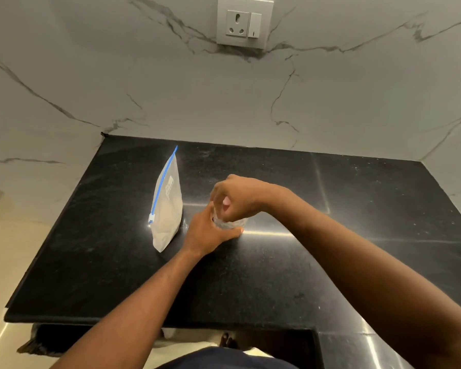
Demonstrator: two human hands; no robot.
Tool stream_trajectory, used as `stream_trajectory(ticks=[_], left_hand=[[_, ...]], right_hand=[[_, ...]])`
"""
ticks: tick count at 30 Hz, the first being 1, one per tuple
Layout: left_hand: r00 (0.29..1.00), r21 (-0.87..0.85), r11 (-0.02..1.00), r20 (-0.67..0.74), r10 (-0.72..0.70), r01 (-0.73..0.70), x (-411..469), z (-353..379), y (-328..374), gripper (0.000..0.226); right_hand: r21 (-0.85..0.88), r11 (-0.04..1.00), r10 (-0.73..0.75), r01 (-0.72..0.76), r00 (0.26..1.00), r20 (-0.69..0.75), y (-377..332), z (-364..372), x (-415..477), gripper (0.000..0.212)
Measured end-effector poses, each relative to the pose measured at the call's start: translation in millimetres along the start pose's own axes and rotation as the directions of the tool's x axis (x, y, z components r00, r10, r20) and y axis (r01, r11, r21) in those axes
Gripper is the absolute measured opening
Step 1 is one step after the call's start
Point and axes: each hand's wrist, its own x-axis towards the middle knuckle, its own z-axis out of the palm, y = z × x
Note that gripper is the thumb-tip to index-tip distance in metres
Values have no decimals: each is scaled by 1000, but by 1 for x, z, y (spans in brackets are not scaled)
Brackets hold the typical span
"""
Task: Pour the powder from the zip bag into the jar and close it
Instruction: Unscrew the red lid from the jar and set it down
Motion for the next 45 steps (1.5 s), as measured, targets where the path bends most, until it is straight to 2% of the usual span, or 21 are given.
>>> stream_trajectory(ticks=[1,3,4,6,9,12,15,17,20,23,25,27,28,30,32,34,36,39,42,43,45], left_hand=[[1000,-3,1000,-4,-1,1,-1,0,0,63],[1000,-8,1000,-9,-8,8,0,1,-1,62],[1000,-12,1000,-14,-20,20,-1,1,-1,64],[999,-13,999,-18,-40,40,-3,1,0,67],[999,8,999,5,-45,45,-4,2,-1,80],[998,29,998,15,-62,62,-3,3,-1,80],[999,22,999,9,-32,32,-6,0,3,69],[1000,9,1000,19,0,0,-7,-4,4,67],[998,-63,998,67,-16,20,-3,-5,0,75],[998,-105,994,69,-1,8,-2,-4,-1,84],[999,-97,995,40,-18,22,-4,-1,1,85],[999,-96,994,1,-48,48,-7,1,3,87],[998,-94,994,-15,-55,54,-8,2,3,89],[998,-88,995,-37,-57,54,-10,3,5,90],[997,-89,994,-54,-62,57,-12,3,8,90],[995,-96,993,-64,-73,67,-14,3,11,89],[995,-101,993,-73,-62,55,-18,2,12,89],[996,-87,995,-73,-48,42,-29,-1,12,90],[988,-79,990,-90,-124,117,-47,-4,11,107],[985,-105,987,-105,-136,125,-56,-8,14,101],[981,-197,976,-149,-122,91,-75,-19,22,73]], right_hand=[[-16,999,37,-38,996,-77,0,3,1,36],[-189,961,166,-200,969,-184,0,13,2,73],[-273,924,212,-268,953,-216,-1,17,3,82],[-322,899,229,-297,945,-233,-4,20,5,73],[-270,955,95,-119,990,-102,-9,10,7,46],[-250,968,-32,35,999,15,-8,3,3,58],[-272,953,-138,133,990,0,-1,6,-13,60],[-212,962,-185,174,982,-29,1,2,-28,59],[-46,979,-202,196,957,-207,8,-14,-43,60],[189,975,-6,115,868,-497,28,-13,-56,68],[416,904,221,96,729,-648,43,9,-63,68],[618,780,468,97,566,-679,58,44,-65,60],[688,719,558,94,512,-653,65,64,-64,55],[748,662,646,45,473,-600,78,102,-59,48],[761,648,680,-41,482,-553,88,132,-55,47],[746,652,680,-133,538,-498,95,152,-53,46],[648,709,653,-279,605,-455,97,164,-52,43],[497,754,640,-429,649,-412,93,168,-54,42],[493,751,640,-440,669,-378,88,158,-60,36],[499,756,636,-423,653,-410,85,153,-63,33],[515,787,605,-340,587,-537,73,141,-68,22]])
